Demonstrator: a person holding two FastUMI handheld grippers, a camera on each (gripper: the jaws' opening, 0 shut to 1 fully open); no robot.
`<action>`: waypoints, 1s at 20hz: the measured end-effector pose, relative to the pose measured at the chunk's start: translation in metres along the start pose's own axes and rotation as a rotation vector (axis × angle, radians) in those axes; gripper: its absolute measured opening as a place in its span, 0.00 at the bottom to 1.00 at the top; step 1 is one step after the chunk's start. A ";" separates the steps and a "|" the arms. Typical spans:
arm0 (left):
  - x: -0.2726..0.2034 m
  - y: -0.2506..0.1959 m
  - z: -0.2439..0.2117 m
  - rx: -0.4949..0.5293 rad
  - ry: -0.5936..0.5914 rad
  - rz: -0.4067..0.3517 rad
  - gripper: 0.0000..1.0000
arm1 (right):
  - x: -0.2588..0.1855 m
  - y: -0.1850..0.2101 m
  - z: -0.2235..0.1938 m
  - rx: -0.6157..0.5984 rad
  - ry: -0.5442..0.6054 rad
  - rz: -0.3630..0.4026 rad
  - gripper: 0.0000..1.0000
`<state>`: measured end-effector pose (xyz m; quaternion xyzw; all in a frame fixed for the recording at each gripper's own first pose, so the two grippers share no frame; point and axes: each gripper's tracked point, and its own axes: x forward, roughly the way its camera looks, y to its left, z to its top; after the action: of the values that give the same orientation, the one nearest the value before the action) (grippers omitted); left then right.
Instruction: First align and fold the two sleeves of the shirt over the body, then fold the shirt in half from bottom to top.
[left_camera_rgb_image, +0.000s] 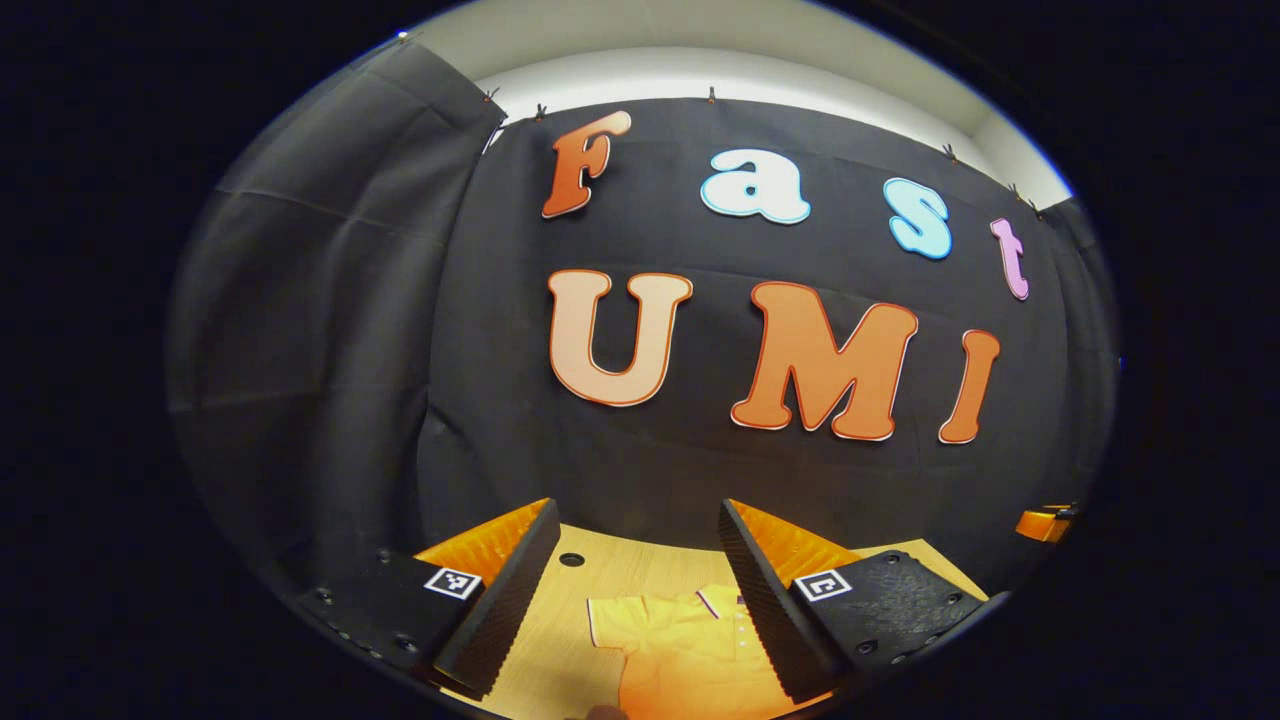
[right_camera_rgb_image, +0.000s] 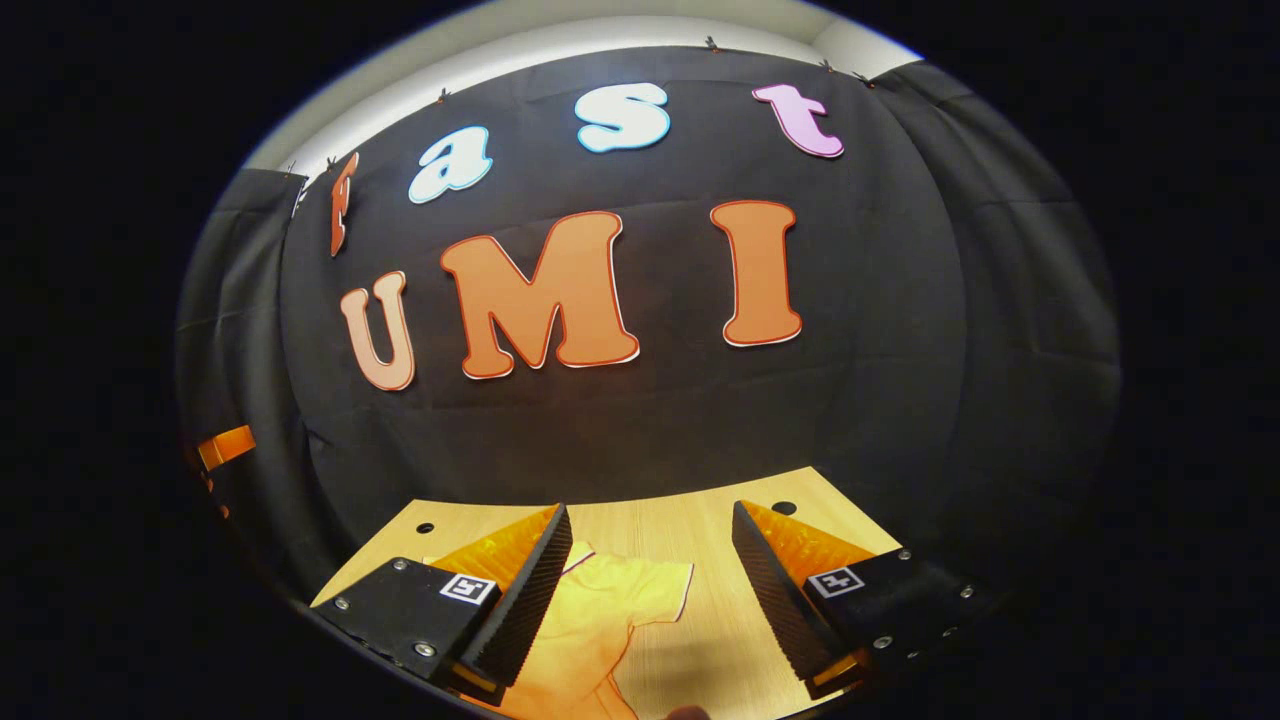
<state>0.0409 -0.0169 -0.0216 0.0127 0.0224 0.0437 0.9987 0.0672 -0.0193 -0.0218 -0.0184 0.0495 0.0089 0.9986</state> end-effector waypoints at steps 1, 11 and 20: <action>0.006 -0.001 0.003 0.011 -0.005 -0.008 0.98 | 0.001 0.000 0.000 0.002 -0.001 -0.007 0.98; 0.042 -0.001 -0.014 -0.025 0.047 -0.057 0.98 | 0.011 0.015 -0.023 -0.008 0.080 -0.020 0.98; 0.050 0.027 -0.033 -0.002 0.089 -0.021 0.98 | 0.064 0.017 -0.065 -0.004 0.375 -0.019 0.98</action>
<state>0.0867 0.0148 -0.0564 0.0095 0.0667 0.0337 0.9972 0.1241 -0.0036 -0.0930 -0.0220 0.2346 -0.0038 0.9718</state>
